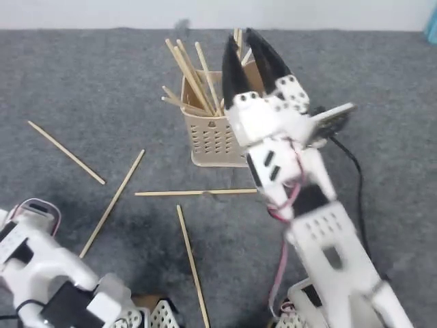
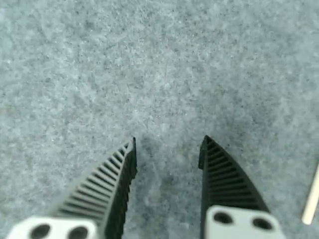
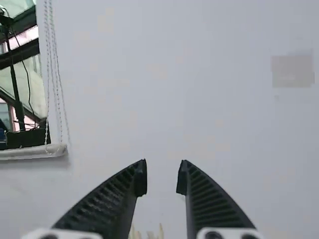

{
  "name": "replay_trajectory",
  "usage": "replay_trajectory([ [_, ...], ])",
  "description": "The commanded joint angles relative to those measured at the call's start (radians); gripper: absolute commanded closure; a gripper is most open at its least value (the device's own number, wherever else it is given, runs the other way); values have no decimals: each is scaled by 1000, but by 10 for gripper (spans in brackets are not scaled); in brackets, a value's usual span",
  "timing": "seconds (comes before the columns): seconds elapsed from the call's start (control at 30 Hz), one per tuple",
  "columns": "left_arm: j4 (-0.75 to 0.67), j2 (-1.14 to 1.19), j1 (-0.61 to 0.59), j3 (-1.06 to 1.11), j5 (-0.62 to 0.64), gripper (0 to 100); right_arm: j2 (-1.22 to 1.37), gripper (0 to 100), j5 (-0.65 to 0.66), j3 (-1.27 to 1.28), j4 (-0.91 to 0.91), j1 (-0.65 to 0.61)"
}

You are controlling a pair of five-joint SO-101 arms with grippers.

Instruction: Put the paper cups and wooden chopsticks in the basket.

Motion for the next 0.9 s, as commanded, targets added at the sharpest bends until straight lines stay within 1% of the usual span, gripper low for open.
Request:
replay_trajectory([
  [0.0, 0, -34, 8, -2, 2, 804, -239, 883, -54, -74, 467, 8],
  [0.1, 0, -34, 8, -2, 2, 804, -354, 883, -52, -72, 651, -30],
  [0.23, 0, -34, 6, -2, 2, 804, -432, 883, -55, -71, 883, -84],
  [0.4, 0, -34, 8, -2, 2, 804, -418, 884, -49, -69, 1153, -179],
  [0.53, 2, -34, 8, -2, 2, 804, -383, 884, 35, -6, 1313, -272],
  [0.63, 5, -34, 8, -2, 2, 804, -367, 884, 104, 98, 1340, -348],
  [0.73, 6, -35, 5, -2, 2, 805, -366, 887, 144, 265, 1274, -420],
  [0.8, 6, -35, 6, -4, 2, 805, -367, 925, 126, 368, 1182, -426],
  [0.87, 9, -41, 6, -4, -12, 805, -367, 993, 107, 456, 1076, -424],
])
